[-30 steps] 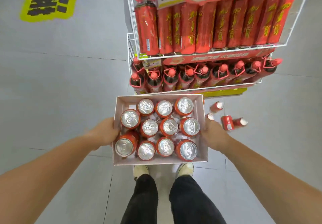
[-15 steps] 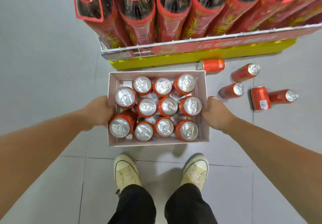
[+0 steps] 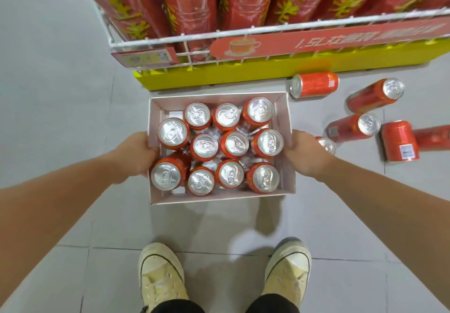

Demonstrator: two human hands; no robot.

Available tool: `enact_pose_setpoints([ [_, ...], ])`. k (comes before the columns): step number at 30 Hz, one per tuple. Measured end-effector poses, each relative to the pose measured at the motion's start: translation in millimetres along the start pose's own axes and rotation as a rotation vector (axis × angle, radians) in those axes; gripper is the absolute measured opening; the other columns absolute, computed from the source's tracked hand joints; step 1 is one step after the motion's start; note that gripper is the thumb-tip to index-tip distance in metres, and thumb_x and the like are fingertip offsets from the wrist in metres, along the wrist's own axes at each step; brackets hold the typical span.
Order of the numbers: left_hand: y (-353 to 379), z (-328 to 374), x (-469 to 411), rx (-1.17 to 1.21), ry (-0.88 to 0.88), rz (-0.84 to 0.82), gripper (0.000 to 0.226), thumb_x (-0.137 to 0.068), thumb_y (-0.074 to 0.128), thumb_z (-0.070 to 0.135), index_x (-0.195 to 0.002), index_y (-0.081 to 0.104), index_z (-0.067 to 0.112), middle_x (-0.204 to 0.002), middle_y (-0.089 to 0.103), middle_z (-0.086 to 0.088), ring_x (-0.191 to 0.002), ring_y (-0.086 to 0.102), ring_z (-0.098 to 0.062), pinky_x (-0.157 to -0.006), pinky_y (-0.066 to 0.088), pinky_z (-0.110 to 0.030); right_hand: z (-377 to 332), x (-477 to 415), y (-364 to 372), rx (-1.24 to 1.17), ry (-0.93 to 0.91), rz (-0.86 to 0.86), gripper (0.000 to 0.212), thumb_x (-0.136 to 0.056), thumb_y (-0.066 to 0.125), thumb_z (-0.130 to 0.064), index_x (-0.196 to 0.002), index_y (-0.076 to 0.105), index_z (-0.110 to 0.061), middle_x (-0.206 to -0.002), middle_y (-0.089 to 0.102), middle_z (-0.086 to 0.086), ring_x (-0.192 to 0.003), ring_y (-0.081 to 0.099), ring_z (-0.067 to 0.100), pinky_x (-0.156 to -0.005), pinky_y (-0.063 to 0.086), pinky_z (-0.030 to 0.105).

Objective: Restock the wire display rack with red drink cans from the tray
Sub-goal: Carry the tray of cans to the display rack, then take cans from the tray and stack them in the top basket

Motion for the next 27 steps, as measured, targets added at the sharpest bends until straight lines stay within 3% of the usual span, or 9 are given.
enact_pose_setpoints([
  [4, -3, 0, -2, 0.003, -0.020, -0.056, 0.013, -0.092, 0.065, 0.010, -0.101, 0.071, 0.017, -0.092, 0.076, -0.008, -0.079, 0.075, -0.026, -0.055, 0.061, -0.036, -1, -7, -2, 0.017, 0.024, -0.022, 0.023, -0.093, 0.056, -0.024, -0.110, 0.063, -0.008, -0.109, 0.070, 0.013, -0.098, 0.064, 0.034, -0.080, 0.052, 0.037],
  [6, -9, 2, 0, 0.007, 0.016, -0.026, 0.026, -0.086, 0.069, 0.009, -0.109, 0.067, 0.019, -0.100, 0.075, -0.008, -0.087, 0.074, -0.028, -0.065, 0.063, -0.044, -4, -3, -5, 0.016, 0.042, -0.013, 0.030, -0.093, 0.057, -0.021, -0.121, 0.058, -0.011, -0.116, 0.068, 0.012, -0.103, 0.063, 0.034, -0.079, 0.045, 0.032],
  [10, -28, 21, 26, -0.236, 0.288, 0.233, 0.071, -0.079, 0.079, 0.020, -0.141, 0.044, 0.026, -0.130, 0.056, 0.007, -0.103, 0.063, -0.017, -0.078, 0.056, -0.035, -15, 27, -14, -0.162, -0.058, 0.113, 0.081, -0.080, 0.067, -0.005, -0.152, 0.032, -0.014, -0.147, 0.046, 0.009, -0.130, 0.050, 0.028, -0.108, 0.042, 0.044],
  [13, -27, 27, 42, -0.416, 0.479, 0.360, 0.077, -0.078, 0.082, 0.017, -0.145, 0.043, 0.018, -0.139, 0.049, -0.002, -0.117, 0.056, -0.024, -0.092, 0.053, -0.042, -22, 48, -17, -0.098, -0.221, 0.223, 0.076, -0.077, 0.069, -0.014, -0.147, 0.040, -0.011, -0.149, 0.038, 0.010, -0.136, 0.039, 0.028, -0.114, 0.035, 0.042],
  [17, -23, 29, 36, -0.480, 0.558, 0.282, 0.073, -0.075, 0.082, 0.007, -0.140, 0.052, 0.023, -0.135, 0.060, -0.001, -0.125, 0.049, -0.030, -0.105, 0.038, -0.039, -16, 45, -5, 0.017, -0.216, 0.141, 0.076, -0.076, 0.076, -0.015, -0.145, 0.043, -0.022, -0.155, 0.027, 0.004, -0.145, 0.021, 0.023, -0.118, 0.023, 0.034],
  [21, -26, 32, 20, -0.402, 0.417, 0.189, 0.083, -0.076, 0.086, 0.028, -0.148, 0.045, 0.034, -0.130, 0.061, 0.002, -0.126, 0.043, -0.026, -0.108, 0.039, -0.045, -16, 27, -6, 0.003, -0.207, 0.120, 0.078, -0.076, 0.083, -0.021, -0.145, 0.046, -0.028, -0.158, 0.021, 0.004, -0.146, 0.017, 0.023, -0.116, 0.017, 0.030],
  [25, -18, 47, 15, -0.351, 0.341, 0.123, 0.088, -0.074, 0.087, 0.029, -0.147, 0.041, 0.043, -0.097, 0.038, 0.025, -0.133, 0.032, -0.023, -0.111, 0.032, -0.043, -19, 12, -6, -0.015, -0.182, 0.074, 0.078, -0.071, 0.087, -0.029, -0.140, 0.052, -0.032, -0.155, 0.025, 0.002, -0.146, 0.019, 0.024, -0.120, 0.020, 0.034],
  [27, -18, 47, 12, -0.326, 0.339, 0.121, 0.084, -0.072, 0.089, 0.027, -0.143, 0.046, 0.043, -0.094, 0.039, 0.025, -0.131, 0.033, -0.022, -0.110, 0.034, -0.041, -22, 8, -3, -0.031, -0.171, 0.066, 0.074, -0.069, 0.086, -0.030, -0.136, 0.054, -0.033, -0.145, 0.031, -0.001, -0.141, 0.025, 0.023, -0.117, 0.025, 0.033],
])
Point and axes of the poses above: each hand's wrist, its own x-axis away from the middle knuckle, its own y-axis out of the palm, z = x × y, the point moved 6 cm from there along -x, towards the middle knuckle
